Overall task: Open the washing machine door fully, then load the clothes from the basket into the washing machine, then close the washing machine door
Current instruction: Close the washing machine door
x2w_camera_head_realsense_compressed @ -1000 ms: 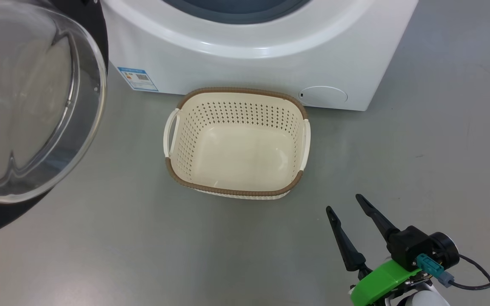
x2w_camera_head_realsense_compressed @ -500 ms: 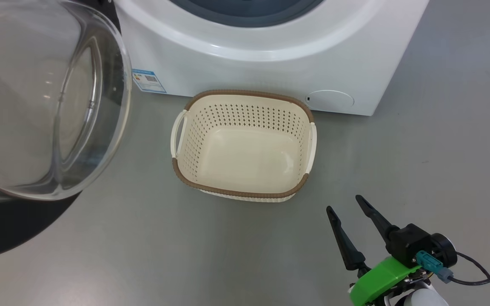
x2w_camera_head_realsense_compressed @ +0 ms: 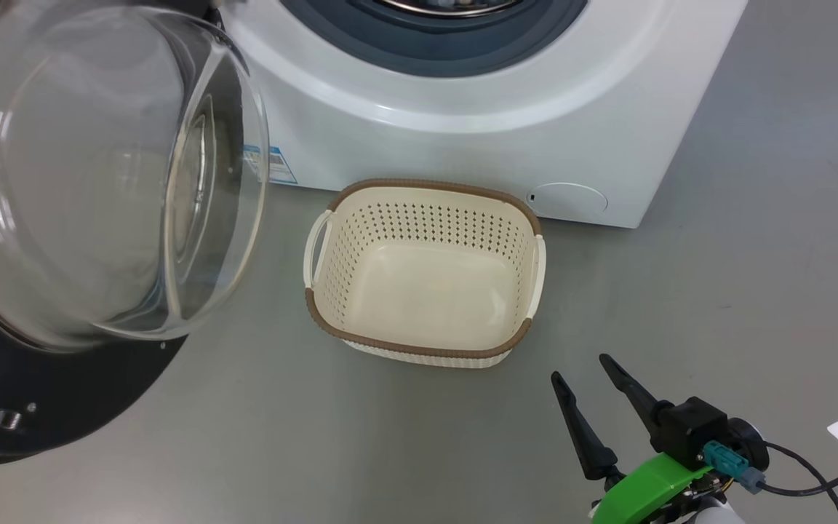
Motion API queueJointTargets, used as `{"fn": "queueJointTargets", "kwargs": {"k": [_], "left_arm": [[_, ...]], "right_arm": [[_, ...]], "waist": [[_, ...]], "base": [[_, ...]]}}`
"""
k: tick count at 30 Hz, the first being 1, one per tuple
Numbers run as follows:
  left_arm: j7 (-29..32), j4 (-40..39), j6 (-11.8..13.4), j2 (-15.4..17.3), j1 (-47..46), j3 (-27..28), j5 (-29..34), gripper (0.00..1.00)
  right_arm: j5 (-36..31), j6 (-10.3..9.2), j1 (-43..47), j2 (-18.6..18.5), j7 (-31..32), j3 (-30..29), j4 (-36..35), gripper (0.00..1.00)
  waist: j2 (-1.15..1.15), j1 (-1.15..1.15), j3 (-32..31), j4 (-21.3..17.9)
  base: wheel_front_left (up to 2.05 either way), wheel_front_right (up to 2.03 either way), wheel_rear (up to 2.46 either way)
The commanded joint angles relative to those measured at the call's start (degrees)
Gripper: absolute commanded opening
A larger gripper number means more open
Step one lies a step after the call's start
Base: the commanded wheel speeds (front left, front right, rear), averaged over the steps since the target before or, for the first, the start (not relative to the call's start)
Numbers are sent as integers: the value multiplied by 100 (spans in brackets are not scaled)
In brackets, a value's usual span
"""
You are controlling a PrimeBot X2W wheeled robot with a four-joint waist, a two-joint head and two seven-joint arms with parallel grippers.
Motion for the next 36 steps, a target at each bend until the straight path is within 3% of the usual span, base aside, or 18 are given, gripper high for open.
{"fn": "queueJointTargets", "kwargs": {"k": [1,23,36], "left_arm": [[146,-241,11,228,131,62,-79,0],[1125,-2578,347,-1114,782,-727,-407,0],[1075,-3587,396,-1873,849,-1383,-444,0]], "right_arm": [[86,16,23,45,-68,164,-85,100],[445,16,-15,45,-196,301,202,100],[591,16,-128,45,-282,325,317,100]], "waist": [[0,0,-36,-14],[0,0,-47,-466],[0,0,163,-1008]], "base": [[0,0,0],[0,0,0],[0,0,0]]}}
